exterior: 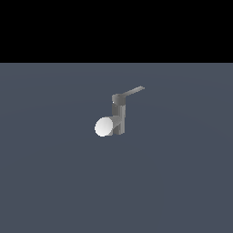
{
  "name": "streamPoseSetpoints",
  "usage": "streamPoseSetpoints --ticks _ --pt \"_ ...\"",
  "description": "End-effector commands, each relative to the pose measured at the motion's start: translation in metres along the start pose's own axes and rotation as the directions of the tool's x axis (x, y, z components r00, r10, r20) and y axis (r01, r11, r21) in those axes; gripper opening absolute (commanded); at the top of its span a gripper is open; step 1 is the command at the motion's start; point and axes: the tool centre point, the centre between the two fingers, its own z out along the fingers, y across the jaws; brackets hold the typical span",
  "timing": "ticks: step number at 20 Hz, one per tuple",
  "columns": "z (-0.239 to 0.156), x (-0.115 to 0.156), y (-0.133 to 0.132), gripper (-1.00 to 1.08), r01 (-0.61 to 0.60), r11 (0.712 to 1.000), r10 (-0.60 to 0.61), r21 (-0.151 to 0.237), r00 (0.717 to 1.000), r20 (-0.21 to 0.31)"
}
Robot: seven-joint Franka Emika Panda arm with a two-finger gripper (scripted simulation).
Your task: Turn on the faucet by rotating a designated handle.
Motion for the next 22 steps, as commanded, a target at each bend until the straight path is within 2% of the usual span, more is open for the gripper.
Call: streamPoseSetpoints --ticks 1,7,12,17,22 --pt "0.003 0.011 -0.001 -1.0 -0.04 0.999 0.04 0.016 0.999 0.003" --pt "0.015 0.049 -0.003 -1.0 -0.18 0.982 0.179 0.064 0.984 0.019" --pt "0.031 0.088 -0.004 -1.0 -0.327 0.94 0.325 0.096 0.945 0.043" --pt "0.052 0.126 -0.003 -1.0 -0.474 0.873 0.469 0.113 0.88 0.07" --pt "0.077 0.163 0.0 -1.0 -0.612 0.782 0.605 0.113 0.79 0.093"
